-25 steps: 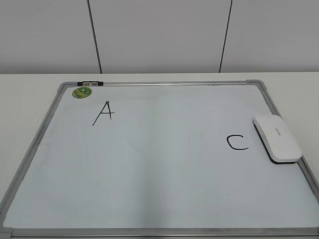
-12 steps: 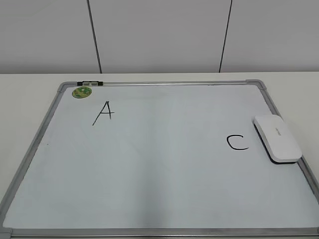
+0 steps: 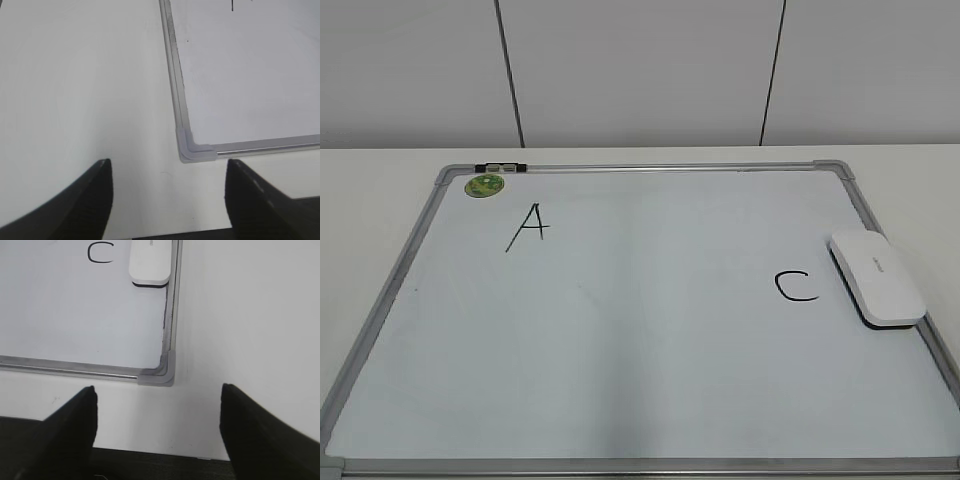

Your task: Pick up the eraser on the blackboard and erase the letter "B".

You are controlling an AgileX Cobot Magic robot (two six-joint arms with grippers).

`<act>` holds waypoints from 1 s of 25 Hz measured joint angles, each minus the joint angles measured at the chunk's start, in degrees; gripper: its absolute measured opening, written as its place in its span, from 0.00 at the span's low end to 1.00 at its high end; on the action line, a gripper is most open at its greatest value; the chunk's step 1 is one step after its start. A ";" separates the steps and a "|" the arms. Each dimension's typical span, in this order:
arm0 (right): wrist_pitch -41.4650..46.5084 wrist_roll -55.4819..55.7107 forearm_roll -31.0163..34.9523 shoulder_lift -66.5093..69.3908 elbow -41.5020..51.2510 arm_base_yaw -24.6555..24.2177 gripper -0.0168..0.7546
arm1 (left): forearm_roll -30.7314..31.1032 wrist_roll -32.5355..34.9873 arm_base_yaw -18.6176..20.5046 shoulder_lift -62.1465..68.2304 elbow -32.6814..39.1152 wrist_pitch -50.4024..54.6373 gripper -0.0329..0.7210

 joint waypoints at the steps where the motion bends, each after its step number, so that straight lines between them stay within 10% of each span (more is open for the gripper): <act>1: -0.12 0.00 0.10 0.00 0.00 0.00 0.78 | 0.00 0.00 0.00 0.00 0.00 0.00 0.72; 25: -0.10 0.14 0.10 -8.60 0.00 -6.17 0.77 | 0.00 0.00 5.33 -8.49 0.00 -0.08 0.71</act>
